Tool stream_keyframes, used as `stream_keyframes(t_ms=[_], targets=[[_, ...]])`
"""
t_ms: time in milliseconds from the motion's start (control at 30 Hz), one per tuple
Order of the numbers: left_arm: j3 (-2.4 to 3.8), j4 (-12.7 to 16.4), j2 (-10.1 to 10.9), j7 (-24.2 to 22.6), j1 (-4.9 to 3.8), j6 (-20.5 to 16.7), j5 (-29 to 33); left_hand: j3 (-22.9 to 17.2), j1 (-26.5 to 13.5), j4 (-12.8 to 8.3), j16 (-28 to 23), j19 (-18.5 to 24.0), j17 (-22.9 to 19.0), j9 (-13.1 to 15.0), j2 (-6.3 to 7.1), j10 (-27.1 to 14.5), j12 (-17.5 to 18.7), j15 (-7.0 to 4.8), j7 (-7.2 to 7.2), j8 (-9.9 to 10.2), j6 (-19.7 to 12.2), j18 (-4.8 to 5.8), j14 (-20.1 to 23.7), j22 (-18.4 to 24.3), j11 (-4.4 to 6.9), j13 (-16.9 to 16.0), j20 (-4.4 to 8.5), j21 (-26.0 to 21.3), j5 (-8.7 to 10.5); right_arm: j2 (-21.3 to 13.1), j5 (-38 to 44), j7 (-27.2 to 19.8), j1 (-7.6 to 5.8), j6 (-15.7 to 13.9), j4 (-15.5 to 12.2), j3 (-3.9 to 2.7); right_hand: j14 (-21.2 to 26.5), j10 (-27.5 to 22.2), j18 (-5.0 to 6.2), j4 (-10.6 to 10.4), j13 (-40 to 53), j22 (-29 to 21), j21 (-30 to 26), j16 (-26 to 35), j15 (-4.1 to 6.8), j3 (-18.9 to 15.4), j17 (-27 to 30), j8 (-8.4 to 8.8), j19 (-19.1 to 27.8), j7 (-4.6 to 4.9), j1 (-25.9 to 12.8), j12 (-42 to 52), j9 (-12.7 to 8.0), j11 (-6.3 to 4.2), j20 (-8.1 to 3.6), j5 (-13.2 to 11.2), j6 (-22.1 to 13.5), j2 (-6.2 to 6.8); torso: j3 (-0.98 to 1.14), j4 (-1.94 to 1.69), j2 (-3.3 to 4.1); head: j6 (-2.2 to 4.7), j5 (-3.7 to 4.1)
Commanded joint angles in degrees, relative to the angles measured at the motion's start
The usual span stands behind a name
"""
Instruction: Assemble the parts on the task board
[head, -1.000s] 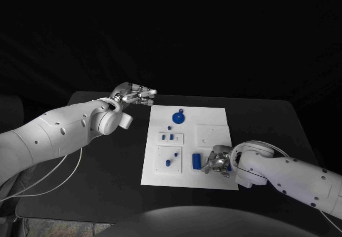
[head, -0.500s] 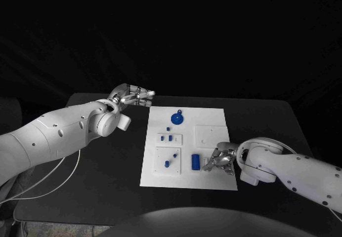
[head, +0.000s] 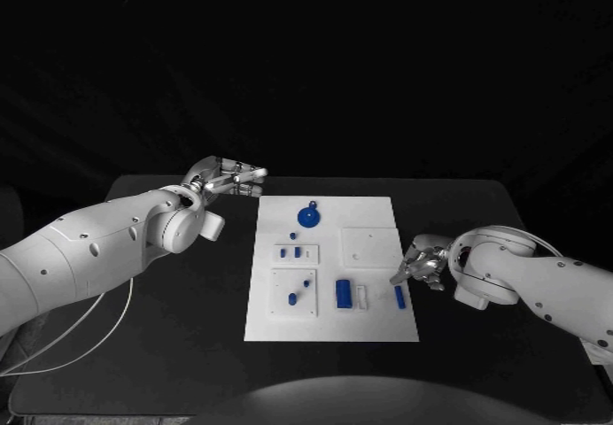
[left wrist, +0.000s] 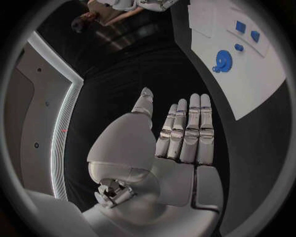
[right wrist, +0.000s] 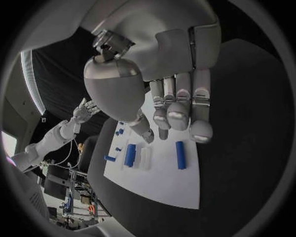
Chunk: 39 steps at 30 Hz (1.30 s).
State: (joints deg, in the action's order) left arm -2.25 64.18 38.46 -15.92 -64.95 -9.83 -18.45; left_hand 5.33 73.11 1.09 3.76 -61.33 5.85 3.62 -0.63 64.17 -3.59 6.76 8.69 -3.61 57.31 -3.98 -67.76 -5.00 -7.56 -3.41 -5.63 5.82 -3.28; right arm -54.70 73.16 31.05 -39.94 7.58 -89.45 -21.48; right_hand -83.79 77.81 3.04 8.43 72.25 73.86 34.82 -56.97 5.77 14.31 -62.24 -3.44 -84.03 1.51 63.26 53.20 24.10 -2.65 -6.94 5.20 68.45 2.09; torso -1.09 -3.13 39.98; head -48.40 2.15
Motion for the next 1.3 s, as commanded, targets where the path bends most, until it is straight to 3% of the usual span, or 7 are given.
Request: stream_keyframes(t_ms=[33, 267, 433, 1000, 1300], targets=[[0.02, 0.2, 0.0, -0.9, -0.01, 0.4, 0.2, -0.1, 0.3, 0.1, -0.3, 0.1, 0.1, 0.0, -0.38, -0.3, 0.2, -0.09, 0.0, 0.0, -0.2, 0.42, 0.3, 0.1, -0.06, -0.1, -0.29, 0.2, 0.04, -0.2, 7.2, 1.9, 0.07, 2.7, 0.5, -0.07, 0.2, 0.4, -0.15, -1.2, 0.0, 0.1, 0.3, -0.3, -0.5, 1.4, -0.1, -0.21, -2.8, 0.29, 0.0, 0.2, -0.5, 0.09, 0.33, -0.5, -0.3, 1.41, -0.04, -0.11, -0.04, 0.07, 0.38], [0.02, 0.2, 0.1, -0.9, 0.0, 0.4, 0.2, -0.1, 0.3, 0.1, -0.3, 0.1, 0.1, 0.0, -0.38, -0.3, 0.2, -0.09, 0.0, 0.0, -0.2, 0.42, 0.3, 0.1, -0.06, -0.1, -0.29, 0.2, 0.04, 0.1, 11.6, 3.8, 0.82, 4.0, 1.0, -0.14, 0.3, 0.2, -0.1, -6.3, -0.4, 0.2, 0.0, -0.2, -0.61, 4.7, -0.2, -0.2, -2.8, 0.79, -1.7, -0.8, -2.5, 0.4, 0.35, -2.5, -1.3, 5.21, -0.03, -0.07, 0.01, 0.1, 0.46], [0.01, 0.2, 0.1, -0.8, 0.0, 0.5, 0.2, -0.1, 0.3, 0.1, -0.3, 0.1, 0.1, 0.0, -0.38, -0.3, 0.2, -0.09, 0.0, 0.0, -0.2, 0.42, 0.3, 0.1, -0.06, -0.1, -0.29, 0.2, 0.04, 0.6, 12.7, 4.3, 1.5, 4.5, 0.9, -0.14, 0.2, 0.2, -0.12, -8.5, -0.4, 0.2, -0.1, 0.0, -0.59, 4.7, -0.5, -0.24, -2.8, 0.9, -1.3, -1.2, -3.9, 0.38, 0.32, -2.4, -0.9, 6.37, -0.06, -0.08, -0.01, 0.0, 0.36], [-0.01, 0.2, 0.1, -0.7, 0.02, 0.7, 0.2, -0.1, 0.2, 0.1, -0.3, 0.1, 0.1, 0.1, -0.42, -0.3, 0.2, -0.09, 0.0, 0.0, -0.2, 0.44, 0.3, 0.1, -0.05, -0.1, -0.28, 0.3, 0.07, 2.8, 14.1, 5.1, 3.76, 5.4, 1.5, 0.22, 0.1, 0.3, -0.22, -10.8, -0.3, 0.3, -0.2, 0.1, -0.45, 4.1, -0.8, -0.28, -2.9, 0.62, -2.1, -1.5, -3.4, 0.2, 0.18, -2.4, 0.1, 7.02, -0.04, -0.04, -0.02, -0.53, -0.01], [-0.02, 0.2, 0.1, -0.7, 0.02, 0.7, 0.2, -0.1, 0.2, 0.1, -0.3, 0.1, 0.1, 0.1, -0.42, -0.3, 0.2, -0.09, 0.0, 0.0, -0.2, 0.44, 0.3, 0.1, -0.05, -0.1, -0.28, 0.3, 0.07, 4.0, 15.9, 5.7, 4.39, 5.0, 2.6, 0.75, 0.1, 0.3, -0.34, -9.2, -0.2, 0.3, -0.2, 0.1, -0.28, 5.5, -0.9, -0.29, -2.9, 0.14, -0.9, -1.5, -2.7, -0.1, 0.03, -2.4, 1.0, 5.97, -0.03, -0.05, -0.01, -0.72, -0.17]])
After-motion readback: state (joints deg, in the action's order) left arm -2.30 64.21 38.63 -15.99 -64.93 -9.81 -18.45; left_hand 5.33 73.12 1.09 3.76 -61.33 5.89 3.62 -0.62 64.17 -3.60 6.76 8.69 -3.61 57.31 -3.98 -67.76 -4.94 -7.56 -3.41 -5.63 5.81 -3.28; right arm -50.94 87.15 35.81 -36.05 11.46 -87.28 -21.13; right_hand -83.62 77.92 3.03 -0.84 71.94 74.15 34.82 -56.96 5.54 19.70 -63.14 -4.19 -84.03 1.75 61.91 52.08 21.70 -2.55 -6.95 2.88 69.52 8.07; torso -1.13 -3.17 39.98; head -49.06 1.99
